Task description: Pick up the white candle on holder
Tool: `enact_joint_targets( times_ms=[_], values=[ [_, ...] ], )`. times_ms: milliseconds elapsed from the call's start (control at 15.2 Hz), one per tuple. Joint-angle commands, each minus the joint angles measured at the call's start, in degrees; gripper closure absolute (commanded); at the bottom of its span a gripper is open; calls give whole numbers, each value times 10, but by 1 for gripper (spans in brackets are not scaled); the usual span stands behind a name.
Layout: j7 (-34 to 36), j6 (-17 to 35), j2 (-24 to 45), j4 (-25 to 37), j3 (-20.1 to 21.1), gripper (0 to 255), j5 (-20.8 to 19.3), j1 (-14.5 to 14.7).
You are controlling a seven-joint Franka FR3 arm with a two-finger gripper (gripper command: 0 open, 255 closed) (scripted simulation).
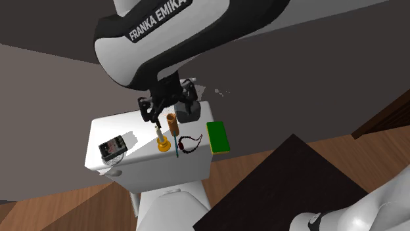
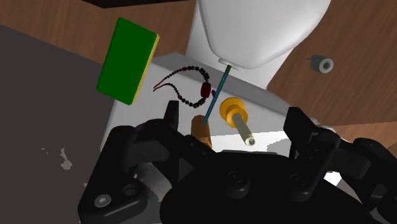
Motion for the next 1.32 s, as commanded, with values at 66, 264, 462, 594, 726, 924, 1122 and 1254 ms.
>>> enact_joint_targets(
  times_ms=[66, 264, 462, 594, 726, 924, 1122, 1254],
  values=[
    [18, 26, 67, 41, 3, 0, -12, 5],
    [37, 43, 134, 90, 3, 0, -25, 14],
    [53, 53, 195, 140, 1, 0, -37, 24],
    [53, 66, 204, 138, 0, 0, -38, 25],
    [53, 78, 214, 135, -1, 0, -40, 26],
    [54, 96, 230, 133, -2, 0, -42, 27],
    [54, 100, 233, 132, -2, 255, -43, 27],
    [54, 100, 233, 132, -2, 255, -43, 27]
  ],
)
